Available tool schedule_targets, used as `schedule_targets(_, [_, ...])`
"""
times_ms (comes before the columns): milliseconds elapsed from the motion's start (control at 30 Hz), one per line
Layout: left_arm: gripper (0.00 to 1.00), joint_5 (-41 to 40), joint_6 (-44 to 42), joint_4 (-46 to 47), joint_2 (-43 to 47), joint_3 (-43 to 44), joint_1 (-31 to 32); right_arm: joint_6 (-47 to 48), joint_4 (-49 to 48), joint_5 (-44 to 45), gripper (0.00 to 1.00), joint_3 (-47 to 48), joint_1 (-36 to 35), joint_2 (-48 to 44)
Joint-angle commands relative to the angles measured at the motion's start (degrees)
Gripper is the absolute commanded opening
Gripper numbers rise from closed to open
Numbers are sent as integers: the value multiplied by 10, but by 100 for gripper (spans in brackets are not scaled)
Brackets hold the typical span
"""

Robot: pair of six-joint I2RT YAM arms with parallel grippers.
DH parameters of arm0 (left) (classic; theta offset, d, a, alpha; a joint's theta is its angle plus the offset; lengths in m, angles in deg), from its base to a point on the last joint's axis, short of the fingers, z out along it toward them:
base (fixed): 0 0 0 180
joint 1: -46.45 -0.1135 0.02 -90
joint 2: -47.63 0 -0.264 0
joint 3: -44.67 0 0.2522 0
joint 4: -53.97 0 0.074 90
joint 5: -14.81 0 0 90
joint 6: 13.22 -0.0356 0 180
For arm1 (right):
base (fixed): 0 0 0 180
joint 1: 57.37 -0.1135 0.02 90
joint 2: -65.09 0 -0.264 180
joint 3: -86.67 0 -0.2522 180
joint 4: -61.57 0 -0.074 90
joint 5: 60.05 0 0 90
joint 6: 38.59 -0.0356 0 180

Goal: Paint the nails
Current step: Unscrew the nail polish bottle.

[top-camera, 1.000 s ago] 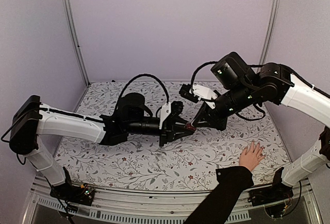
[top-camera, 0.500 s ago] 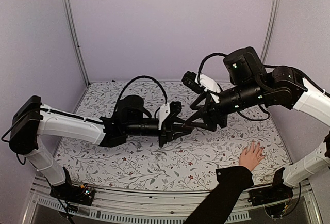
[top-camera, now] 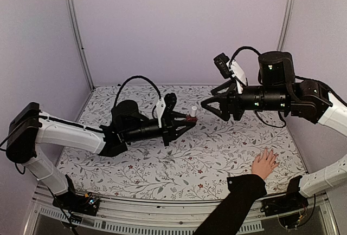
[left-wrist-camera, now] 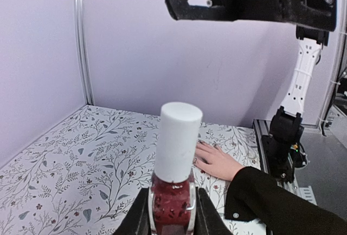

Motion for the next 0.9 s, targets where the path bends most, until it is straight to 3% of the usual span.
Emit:
schedule_targets(0, [0, -46, 58, 63, 12, 3, -7, -48, -83, 35, 62, -12, 2, 14])
schedule_targets(467, [0, -105, 85, 60, -6, 23, -3, -53, -130, 61, 54, 1, 2, 87])
schedule_targets(867, [0, -109, 81, 60, -3, 23, -2, -51, -153, 50, 32, 3, 2, 119])
